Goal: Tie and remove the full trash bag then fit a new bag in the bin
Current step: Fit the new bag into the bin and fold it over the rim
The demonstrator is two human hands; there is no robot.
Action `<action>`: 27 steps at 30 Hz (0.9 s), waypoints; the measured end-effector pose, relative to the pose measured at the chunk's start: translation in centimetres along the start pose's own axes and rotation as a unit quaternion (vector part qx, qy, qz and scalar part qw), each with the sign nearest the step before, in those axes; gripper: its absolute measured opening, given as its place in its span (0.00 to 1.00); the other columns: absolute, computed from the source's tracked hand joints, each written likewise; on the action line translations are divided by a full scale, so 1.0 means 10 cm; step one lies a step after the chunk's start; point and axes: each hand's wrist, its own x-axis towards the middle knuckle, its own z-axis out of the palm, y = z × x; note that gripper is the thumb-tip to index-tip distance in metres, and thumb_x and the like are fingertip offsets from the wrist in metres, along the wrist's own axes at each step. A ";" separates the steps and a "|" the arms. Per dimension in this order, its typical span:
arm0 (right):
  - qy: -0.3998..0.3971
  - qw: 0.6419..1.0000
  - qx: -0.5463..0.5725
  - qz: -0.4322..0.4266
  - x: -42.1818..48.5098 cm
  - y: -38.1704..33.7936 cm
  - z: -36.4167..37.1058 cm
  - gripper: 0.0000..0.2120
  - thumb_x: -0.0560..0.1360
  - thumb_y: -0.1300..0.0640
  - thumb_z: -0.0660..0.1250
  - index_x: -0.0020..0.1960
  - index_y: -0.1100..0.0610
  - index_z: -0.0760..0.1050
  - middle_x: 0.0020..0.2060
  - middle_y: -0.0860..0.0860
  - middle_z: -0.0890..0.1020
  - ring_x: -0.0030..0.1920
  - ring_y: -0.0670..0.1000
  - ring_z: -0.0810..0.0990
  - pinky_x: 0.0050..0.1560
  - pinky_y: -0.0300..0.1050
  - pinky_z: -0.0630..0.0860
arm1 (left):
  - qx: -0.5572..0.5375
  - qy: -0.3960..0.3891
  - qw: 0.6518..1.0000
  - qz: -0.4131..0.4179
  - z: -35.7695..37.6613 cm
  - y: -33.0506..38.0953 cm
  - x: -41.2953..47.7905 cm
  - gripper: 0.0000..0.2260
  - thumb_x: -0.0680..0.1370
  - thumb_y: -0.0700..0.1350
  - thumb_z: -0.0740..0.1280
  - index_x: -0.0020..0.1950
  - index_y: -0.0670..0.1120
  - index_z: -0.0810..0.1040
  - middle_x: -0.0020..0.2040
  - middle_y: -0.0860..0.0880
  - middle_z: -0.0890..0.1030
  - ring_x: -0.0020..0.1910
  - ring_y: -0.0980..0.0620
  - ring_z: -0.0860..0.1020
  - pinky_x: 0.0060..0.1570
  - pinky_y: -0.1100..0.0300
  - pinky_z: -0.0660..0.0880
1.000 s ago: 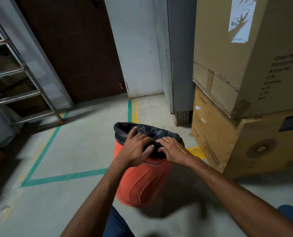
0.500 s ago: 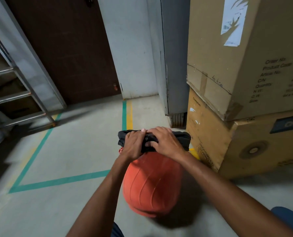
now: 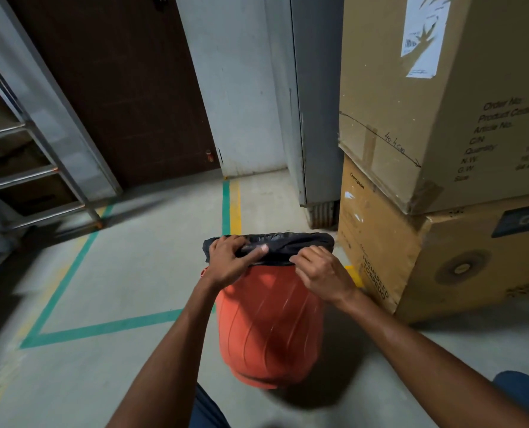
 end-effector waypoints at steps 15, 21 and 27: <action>-0.038 0.997 0.011 0.069 0.06 0.00 -0.05 0.27 0.70 0.56 0.75 0.68 0.58 0.75 0.61 0.54 0.80 0.63 0.55 0.77 0.69 0.54 0.68 | 0.053 -0.002 0.998 0.039 -0.15 -0.41 -0.28 0.22 0.72 0.64 0.57 0.48 0.48 0.77 0.46 0.53 0.75 0.53 0.50 0.69 0.65 0.48 0.60; -0.092 0.996 0.001 -0.012 0.16 -0.04 -0.04 0.20 0.70 0.63 0.76 0.61 0.62 0.79 0.51 0.56 0.85 0.52 0.58 0.83 0.61 0.56 0.78 | 0.180 -0.004 0.970 0.161 -0.30 -0.12 -0.40 0.25 0.74 0.63 0.57 0.63 0.50 0.78 0.57 0.52 0.79 0.62 0.50 0.72 0.72 0.51 0.56; -0.026 0.996 0.009 -0.084 0.27 -0.37 0.04 0.06 0.73 0.68 0.70 0.50 0.63 0.79 0.42 0.58 0.81 0.45 0.60 0.79 0.53 0.55 0.78 | 0.040 -0.037 0.994 0.095 -0.03 0.57 -0.29 0.29 0.84 0.60 0.43 0.70 0.48 0.76 0.62 0.46 0.83 0.63 0.48 0.78 0.67 0.46 0.67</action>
